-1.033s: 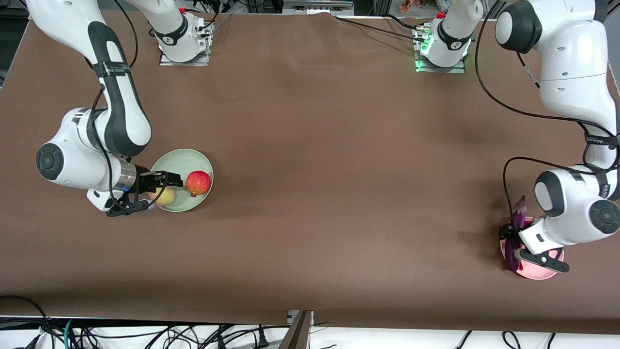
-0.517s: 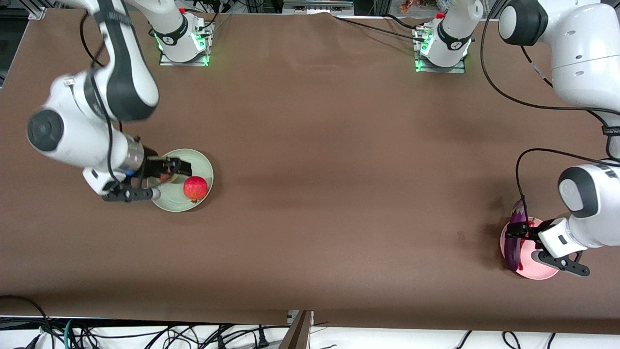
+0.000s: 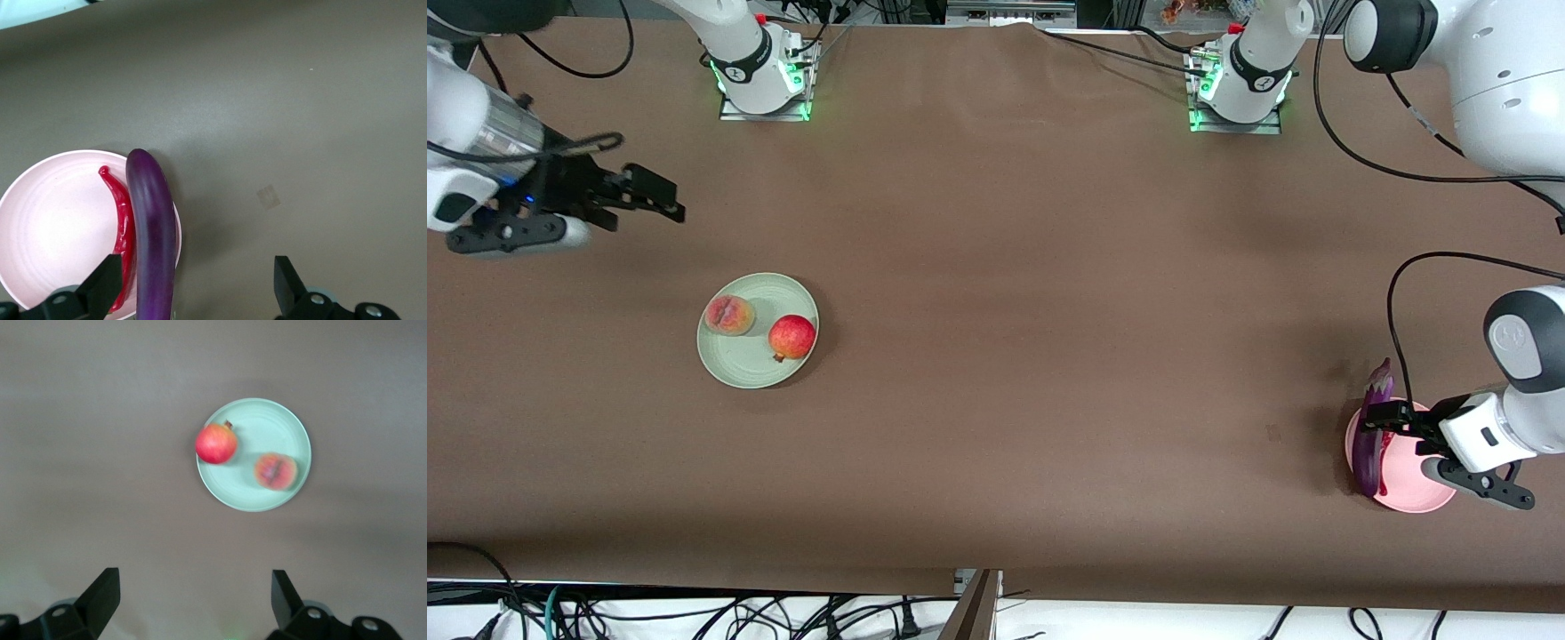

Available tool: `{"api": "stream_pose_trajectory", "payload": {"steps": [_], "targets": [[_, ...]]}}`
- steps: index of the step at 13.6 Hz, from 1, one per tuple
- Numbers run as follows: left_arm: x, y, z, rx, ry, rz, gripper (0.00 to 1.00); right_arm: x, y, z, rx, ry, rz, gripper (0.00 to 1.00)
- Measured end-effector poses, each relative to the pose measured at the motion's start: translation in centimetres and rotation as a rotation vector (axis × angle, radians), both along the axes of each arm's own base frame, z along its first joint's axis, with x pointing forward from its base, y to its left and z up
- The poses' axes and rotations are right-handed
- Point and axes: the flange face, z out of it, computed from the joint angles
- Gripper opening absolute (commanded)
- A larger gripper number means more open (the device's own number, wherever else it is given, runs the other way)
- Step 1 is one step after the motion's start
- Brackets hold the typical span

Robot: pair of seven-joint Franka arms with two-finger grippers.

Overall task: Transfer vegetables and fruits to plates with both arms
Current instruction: 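Release the peach on the green plate and withdraw the right gripper, then release the eggplant on the pink plate and raise the left gripper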

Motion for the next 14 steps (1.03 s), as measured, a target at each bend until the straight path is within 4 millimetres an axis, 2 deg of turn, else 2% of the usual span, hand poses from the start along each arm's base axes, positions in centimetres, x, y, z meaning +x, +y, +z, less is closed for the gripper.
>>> {"api": "stream_pose_trajectory", "payload": {"steps": [4, 6, 7, 9, 12, 14], "targets": [[-0.1, -1.5, 0.9, -0.004, 0.019, 0.045, 1.0, -0.4, 0.3, 0.3, -0.075, -0.002, 0.035, 1.0], [-0.7, -2.7, 2.5, -0.007, 0.061, 0.085, 1.0, -1.1, -0.1, 1.4, -0.094, -0.017, 0.038, 1.0], [-1.0, -3.2, 4.1, 0.01, 0.07, 0.104, 1.0, -1.5, -0.3, 2.0, -0.096, -0.024, 0.038, 1.0], [-2.0, -4.4, 9.1, 0.069, 0.049, 0.124, 1.0, -1.8, -0.5, 2.5, -0.109, -0.034, 0.039, 1.0], [-4.5, -7.7, 15.9, 0.138, -0.009, 0.139, 1.0, -1.6, -0.3, 2.4, -0.115, -0.044, 0.042, 1.0], [-6.8, -7.7, 19.5, 0.135, -0.041, 0.158, 1.0, -1.5, -0.3, 2.6, -0.12, -0.054, 0.044, 1.0]]}}
